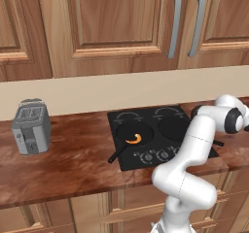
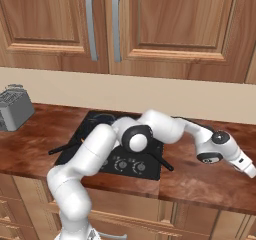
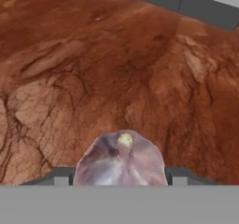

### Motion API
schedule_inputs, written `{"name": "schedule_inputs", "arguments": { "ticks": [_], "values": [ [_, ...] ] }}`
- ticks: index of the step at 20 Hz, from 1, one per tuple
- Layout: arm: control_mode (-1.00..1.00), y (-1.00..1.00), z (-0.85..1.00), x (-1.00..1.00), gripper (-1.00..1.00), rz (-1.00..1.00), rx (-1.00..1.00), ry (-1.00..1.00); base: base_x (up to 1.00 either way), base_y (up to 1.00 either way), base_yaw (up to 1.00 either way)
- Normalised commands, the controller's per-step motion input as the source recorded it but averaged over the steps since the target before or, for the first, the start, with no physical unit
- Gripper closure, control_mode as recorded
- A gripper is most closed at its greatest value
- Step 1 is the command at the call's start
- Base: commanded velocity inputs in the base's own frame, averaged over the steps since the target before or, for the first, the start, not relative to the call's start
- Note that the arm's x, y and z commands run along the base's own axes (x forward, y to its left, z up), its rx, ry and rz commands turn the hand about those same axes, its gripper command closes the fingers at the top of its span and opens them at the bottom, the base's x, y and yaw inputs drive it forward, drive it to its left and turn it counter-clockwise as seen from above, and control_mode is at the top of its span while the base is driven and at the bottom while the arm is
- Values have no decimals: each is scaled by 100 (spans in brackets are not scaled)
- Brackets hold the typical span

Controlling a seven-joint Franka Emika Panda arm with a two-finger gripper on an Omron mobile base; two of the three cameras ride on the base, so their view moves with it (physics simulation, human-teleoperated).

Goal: Place both pans onto different burners. Then place the garlic and the shrimp on different pans.

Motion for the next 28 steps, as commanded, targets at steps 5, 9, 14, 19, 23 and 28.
{"name": "schedule_inputs", "arguments": {
  "ticks": [5, 9, 14, 19, 23, 28],
  "values": [
    [-100, 0, -4, 7, 100, 0, 0, 0, 0, 0, 0],
    [-100, 4, 5, -2, 100, 0, 0, 0, 0, 0, 0],
    [-100, 27, 24, -10, 100, 0, 0, -1, 0, 0, 0],
    [-100, 50, 32, -22, 100, 0, -3, -5, 0, 0, 0],
    [-100, 63, 24, -19, 100, 0, -8, -5, 0, 0, 0],
    [-100, 72, 17, -20, 100, 0, -10, -5, 0, 0, 0]
  ]
}}
